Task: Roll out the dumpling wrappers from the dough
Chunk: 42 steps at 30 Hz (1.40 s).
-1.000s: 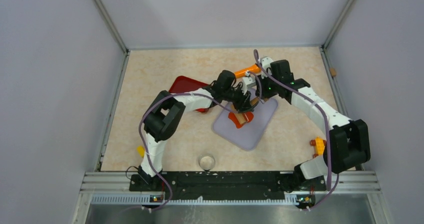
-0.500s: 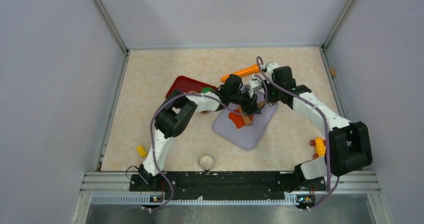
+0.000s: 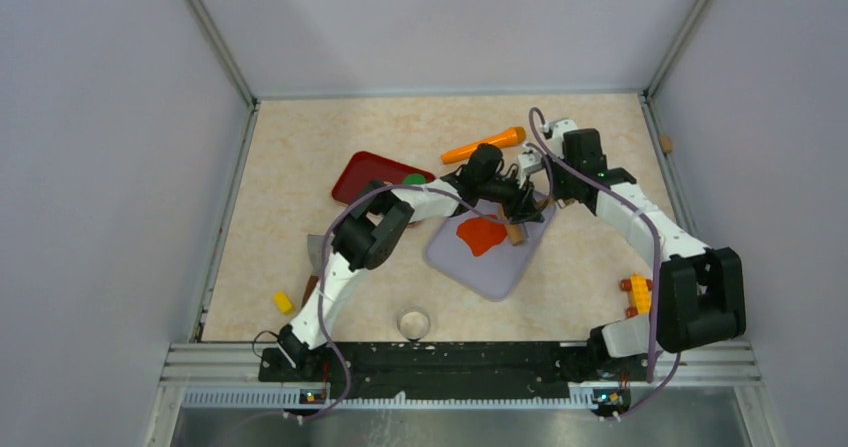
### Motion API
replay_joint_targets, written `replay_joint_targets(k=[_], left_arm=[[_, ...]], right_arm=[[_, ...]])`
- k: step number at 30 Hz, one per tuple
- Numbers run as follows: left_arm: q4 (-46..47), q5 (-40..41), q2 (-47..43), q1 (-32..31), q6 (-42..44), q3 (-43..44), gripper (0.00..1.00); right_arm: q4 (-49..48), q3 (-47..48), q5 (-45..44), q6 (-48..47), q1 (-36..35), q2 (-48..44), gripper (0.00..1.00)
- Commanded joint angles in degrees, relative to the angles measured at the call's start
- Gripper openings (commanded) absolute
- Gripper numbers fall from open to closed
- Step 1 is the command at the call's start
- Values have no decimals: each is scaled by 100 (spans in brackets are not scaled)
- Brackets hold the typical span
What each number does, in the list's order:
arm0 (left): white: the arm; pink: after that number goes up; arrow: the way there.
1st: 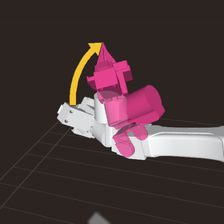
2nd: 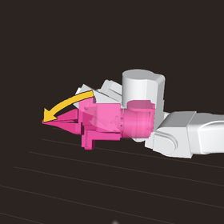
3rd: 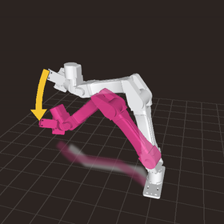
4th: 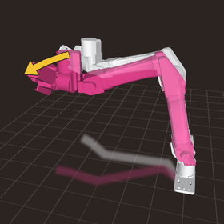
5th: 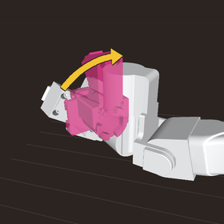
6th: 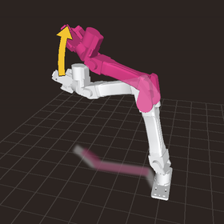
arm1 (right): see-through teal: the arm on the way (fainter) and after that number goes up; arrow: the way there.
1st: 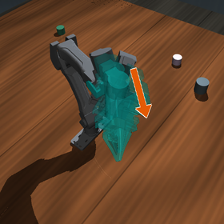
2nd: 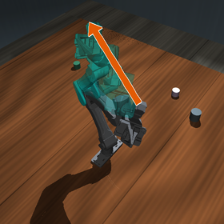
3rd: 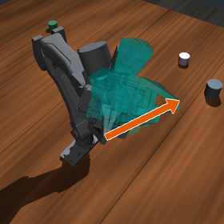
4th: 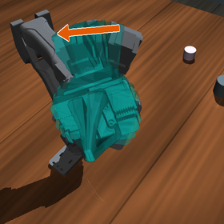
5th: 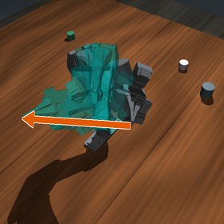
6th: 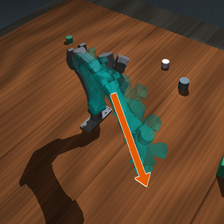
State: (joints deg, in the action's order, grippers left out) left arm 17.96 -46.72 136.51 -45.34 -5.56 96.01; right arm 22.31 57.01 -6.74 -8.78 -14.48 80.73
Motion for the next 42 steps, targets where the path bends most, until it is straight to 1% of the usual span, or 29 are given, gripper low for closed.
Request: replay_joint_targets(k=[1, 6, 11, 16, 20, 24, 25, 27, 29, 33, 35, 38, 40, 42], left_arm=[[-16, 1198, 489, -89, -576, 819, 0], [-240, 1198, 664, -118, -599, 1433, 0], [-469, 1103, 343, -118, -385, 1460, 0], [-599, 958, -418, -116, -60, 992, 0], [-661, 827, -1054, -111, 148, 336, 0], [-777, 753, -1622, -73, 284, -238, 0], [-836, 741, -1749, -59, 321, -351, 0], [-1003, 704, -1979, -39, 483, -573, 0], [-1186, 708, -2222, -30, 806, -794, 0], [-1265, 809, -2740, 57, 1230, -1441, 0], [-1374, 833, -3042, 157, 1351, -1743, 0], [-1940, 806, -3384, 306, 1676, -1915, 0], [-2475, 794, -3646, 417, 1926, -1914, 0], [-3171, 822, -3913, 532, 2208, -1868, 0]], right_arm=[[900, -27, 1206, 50, -230, -186, 0], [1024, 92, 1199, 56, -19, -319, 0], [1311, 393, 1532, 166, 202, -610, 0], [1671, 641, 2144, 333, 299, -988, 0], [1902, 671, 2370, 556, 311, -1235, 0], [1949, 626, 2946, 739, 327, -1396, 0], [1924, 619, 3137, 792, 335, -1429, 4], [1873, 609, 3557, 916, 363, -1484, 24], [1825, 621, 3828, 1171, 398, -1485, 41], [1556, 563, 4251, 1598, 554, -1486, 54], [1364, 559, 4648, 1879, 720, -1446, 61], [1154, 660, 5265, 2213, 1088, -1362, 68], [1213, 823, 5396, 2310, 1347, -1300, 78], [1414, 974, 5328, 2217, 1592, -1295, 79]])
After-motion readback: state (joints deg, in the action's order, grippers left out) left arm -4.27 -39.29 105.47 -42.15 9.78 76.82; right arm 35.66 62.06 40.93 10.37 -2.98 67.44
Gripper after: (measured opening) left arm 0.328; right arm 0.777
